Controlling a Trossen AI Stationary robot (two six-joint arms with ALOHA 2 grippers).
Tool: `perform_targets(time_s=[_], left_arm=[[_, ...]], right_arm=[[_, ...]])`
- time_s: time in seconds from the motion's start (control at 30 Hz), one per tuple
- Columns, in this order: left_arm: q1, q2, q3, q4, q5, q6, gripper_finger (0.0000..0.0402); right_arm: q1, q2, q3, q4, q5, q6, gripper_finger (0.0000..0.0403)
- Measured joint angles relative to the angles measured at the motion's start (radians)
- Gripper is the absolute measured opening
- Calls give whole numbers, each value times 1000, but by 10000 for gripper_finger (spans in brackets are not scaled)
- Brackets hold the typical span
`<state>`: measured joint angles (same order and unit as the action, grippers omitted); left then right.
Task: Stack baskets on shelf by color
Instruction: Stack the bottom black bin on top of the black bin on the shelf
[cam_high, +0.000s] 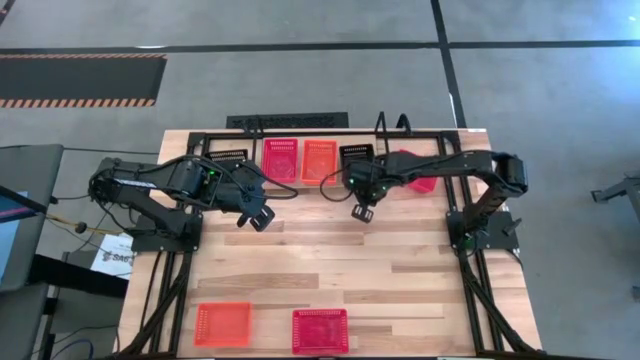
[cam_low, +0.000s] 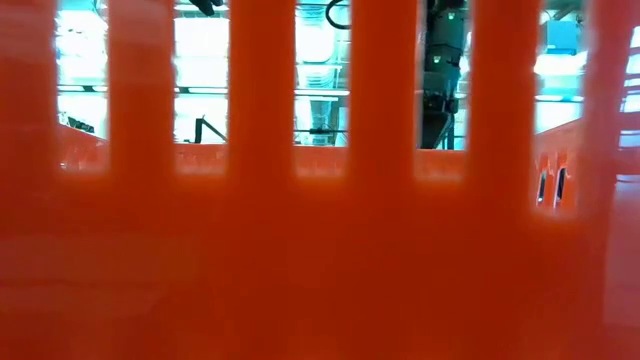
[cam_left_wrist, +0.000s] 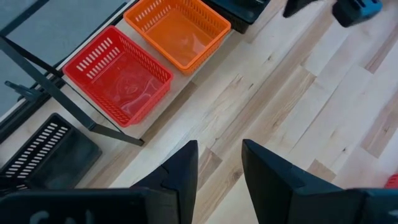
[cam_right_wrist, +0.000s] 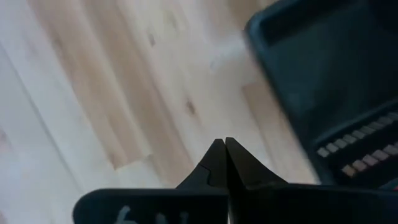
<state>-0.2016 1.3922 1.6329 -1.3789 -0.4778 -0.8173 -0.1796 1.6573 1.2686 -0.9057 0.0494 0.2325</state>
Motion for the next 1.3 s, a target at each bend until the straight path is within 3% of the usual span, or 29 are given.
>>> perform_targets(time_s=[0.33, 0.73, 1.3], left_arm=[[0, 0, 0, 0, 0, -5, 113], [0, 0, 0, 0, -9, -16, 113], [0, 0, 0, 0, -8, -34, 113]], right_arm=[[-57, 0, 0, 68, -1, -79, 1], [42, 0, 0, 66, 10, -209, 0], [25, -1, -80, 149, 241, -294, 0]])
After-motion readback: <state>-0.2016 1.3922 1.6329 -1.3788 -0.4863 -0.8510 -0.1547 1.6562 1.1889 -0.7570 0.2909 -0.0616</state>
